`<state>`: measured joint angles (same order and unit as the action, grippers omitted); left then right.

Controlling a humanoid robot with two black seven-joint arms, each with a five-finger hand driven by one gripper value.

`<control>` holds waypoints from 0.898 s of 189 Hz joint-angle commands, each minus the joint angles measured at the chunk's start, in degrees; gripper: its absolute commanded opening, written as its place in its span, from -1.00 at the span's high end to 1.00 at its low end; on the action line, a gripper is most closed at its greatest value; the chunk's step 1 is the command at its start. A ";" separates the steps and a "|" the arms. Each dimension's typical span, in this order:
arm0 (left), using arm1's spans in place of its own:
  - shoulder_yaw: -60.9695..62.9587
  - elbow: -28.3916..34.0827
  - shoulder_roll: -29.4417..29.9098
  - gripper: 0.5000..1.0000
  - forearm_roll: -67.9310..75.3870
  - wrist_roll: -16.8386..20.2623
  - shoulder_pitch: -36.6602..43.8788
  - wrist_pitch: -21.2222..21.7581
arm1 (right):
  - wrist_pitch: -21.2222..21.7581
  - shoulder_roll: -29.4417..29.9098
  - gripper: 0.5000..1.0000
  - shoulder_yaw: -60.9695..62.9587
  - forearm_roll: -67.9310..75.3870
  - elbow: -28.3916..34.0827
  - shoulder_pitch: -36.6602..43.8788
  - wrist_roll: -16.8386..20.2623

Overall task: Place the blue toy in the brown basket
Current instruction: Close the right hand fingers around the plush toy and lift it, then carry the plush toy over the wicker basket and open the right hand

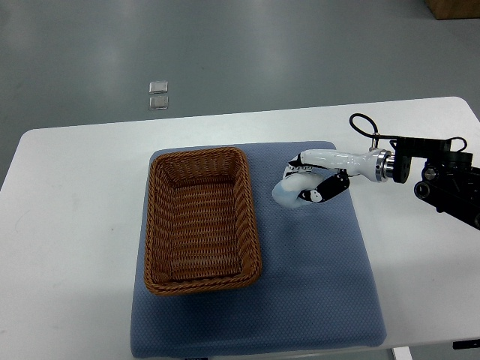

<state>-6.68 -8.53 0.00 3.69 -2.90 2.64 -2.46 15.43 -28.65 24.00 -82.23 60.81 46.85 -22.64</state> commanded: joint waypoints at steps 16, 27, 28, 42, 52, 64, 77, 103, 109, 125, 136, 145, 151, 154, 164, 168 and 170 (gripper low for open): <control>0.00 0.00 0.00 -1.00 0.00 0.00 0.00 0.00 | 0.31 0.88 1.00 2.54 0.06 0.27 1.31 -3.11; 0.00 0.00 0.00 -1.00 0.00 0.00 0.00 0.00 | 0.31 1.49 1.00 2.80 0.06 0.27 2.28 -3.37; 0.00 0.00 0.00 -1.00 0.00 0.00 0.00 0.00 | 0.31 1.50 1.00 2.80 0.06 0.27 2.28 -3.38; 0.00 0.00 0.00 -1.00 0.00 0.00 0.00 0.00 | 0.39 2.46 1.00 2.80 0.05 0.27 3.86 -3.55; 0.00 0.00 0.00 -1.00 0.00 0.00 0.00 0.00 | 0.66 3.25 1.00 2.80 0.06 0.27 5.26 -3.46; 0.00 0.00 0.00 -1.00 0.00 0.00 0.00 0.00 | 1.18 4.48 1.00 2.71 -0.03 0.18 6.58 -3.29; 0.00 0.00 0.00 -1.00 0.00 0.00 0.00 0.00 | 1.54 5.63 1.00 2.36 -0.03 0.01 7.73 -2.94; 0.00 0.00 0.00 -1.00 0.00 0.00 0.00 0.00 | 1.71 9.93 1.00 1.22 -0.30 -1.05 9.57 -2.67; 0.00 0.00 0.00 -1.00 0.00 0.00 0.00 0.00 | 1.62 11.16 1.00 0.69 -0.38 -1.49 9.75 -2.67; 0.00 0.00 0.00 -1.00 0.00 0.00 0.00 0.00 | 1.62 14.42 1.00 -1.50 -0.91 -3.68 10.36 -2.15; 0.00 0.00 0.00 -1.00 0.00 0.00 0.00 0.00 | 1.45 17.05 1.00 -3.26 -0.91 -6.40 10.80 -0.83; 0.00 0.00 0.00 -1.00 0.00 0.00 0.00 0.00 | 1.45 19.16 1.00 -3.79 -0.91 -7.81 10.89 -0.30; 0.00 0.00 0.00 -1.00 0.00 0.00 0.00 0.00 | 1.45 20.48 1.00 -3.88 -0.91 -8.78 10.98 -0.12; 0.00 0.00 0.00 -1.00 0.00 0.00 0.00 0.00 | 1.36 20.92 1.00 -3.88 -0.91 -8.96 10.98 -0.12; 0.00 0.00 0.00 -1.00 0.00 0.00 0.00 0.00 | 1.45 22.33 1.00 -3.96 -0.91 -9.84 10.98 -0.12; 0.00 0.00 0.00 -1.00 0.00 0.00 0.00 0.00 | 1.45 22.85 1.00 -3.96 -0.91 -10.10 11.07 -0.12; 0.00 0.00 0.00 -1.00 0.00 0.00 0.00 0.00 | 1.45 23.03 1.00 -3.96 -0.82 -10.19 11.07 -0.12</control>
<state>-6.68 -8.52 0.00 3.69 -2.90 2.63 -2.46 16.87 -8.47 20.30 -83.15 52.37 57.75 -22.98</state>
